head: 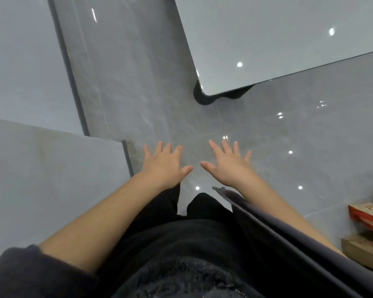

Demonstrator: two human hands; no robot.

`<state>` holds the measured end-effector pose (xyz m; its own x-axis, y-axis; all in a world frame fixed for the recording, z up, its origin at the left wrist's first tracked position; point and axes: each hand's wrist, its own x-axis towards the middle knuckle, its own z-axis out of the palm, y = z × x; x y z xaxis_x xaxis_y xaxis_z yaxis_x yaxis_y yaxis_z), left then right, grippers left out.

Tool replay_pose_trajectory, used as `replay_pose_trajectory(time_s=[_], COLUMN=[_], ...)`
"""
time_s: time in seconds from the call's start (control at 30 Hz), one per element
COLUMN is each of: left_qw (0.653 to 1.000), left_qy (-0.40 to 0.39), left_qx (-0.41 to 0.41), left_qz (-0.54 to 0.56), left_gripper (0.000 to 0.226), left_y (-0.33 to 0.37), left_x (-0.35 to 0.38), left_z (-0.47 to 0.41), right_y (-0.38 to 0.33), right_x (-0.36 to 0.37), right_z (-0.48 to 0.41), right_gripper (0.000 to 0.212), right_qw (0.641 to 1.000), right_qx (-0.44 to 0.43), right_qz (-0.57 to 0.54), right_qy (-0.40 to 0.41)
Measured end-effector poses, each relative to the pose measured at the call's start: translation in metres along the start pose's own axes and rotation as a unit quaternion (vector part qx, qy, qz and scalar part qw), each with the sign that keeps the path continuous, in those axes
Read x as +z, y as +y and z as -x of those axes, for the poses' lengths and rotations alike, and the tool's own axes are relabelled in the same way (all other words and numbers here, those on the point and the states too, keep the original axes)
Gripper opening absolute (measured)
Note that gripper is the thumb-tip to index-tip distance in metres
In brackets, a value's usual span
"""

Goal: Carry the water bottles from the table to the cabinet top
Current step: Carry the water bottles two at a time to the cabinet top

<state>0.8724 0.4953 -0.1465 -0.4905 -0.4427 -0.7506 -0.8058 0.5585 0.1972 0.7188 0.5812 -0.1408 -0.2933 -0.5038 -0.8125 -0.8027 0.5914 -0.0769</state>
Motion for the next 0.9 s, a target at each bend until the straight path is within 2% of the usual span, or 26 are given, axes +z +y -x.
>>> replay_pose_trajectory(time_s=[0.13,0.37,0.63,0.9], left_qw=[1.0,0.999,0.998,0.997], left_qy=[0.005,0.028,0.019,0.023], left_qx=[-0.005,-0.04,-0.063,-0.078], left_qz=[-0.027,0.006,0.021,-0.003], left_gripper=[0.072,0.072,0.071,0.07], left_y=[-0.029,-0.067,-0.102,-0.145], left_x=[-0.052,-0.115,-0.185,-0.284], left_z=[-0.03,-0.062,-0.121,-0.182], right_y=[-0.035,-0.08,-0.118,-0.162], right_x=[-0.045,-0.116,-0.197,-0.29], right_z=[-0.033,-0.082,-0.143,-0.216], right_gripper=[0.074,0.074,0.072,0.071], right_qw=[1.0,0.999,0.995,0.996], right_qx=[-0.006,-0.049,-0.094,-0.093], right_qz=[-0.026,0.004,0.021,0.01], right_qy=[0.01,0.018,0.025,0.015])
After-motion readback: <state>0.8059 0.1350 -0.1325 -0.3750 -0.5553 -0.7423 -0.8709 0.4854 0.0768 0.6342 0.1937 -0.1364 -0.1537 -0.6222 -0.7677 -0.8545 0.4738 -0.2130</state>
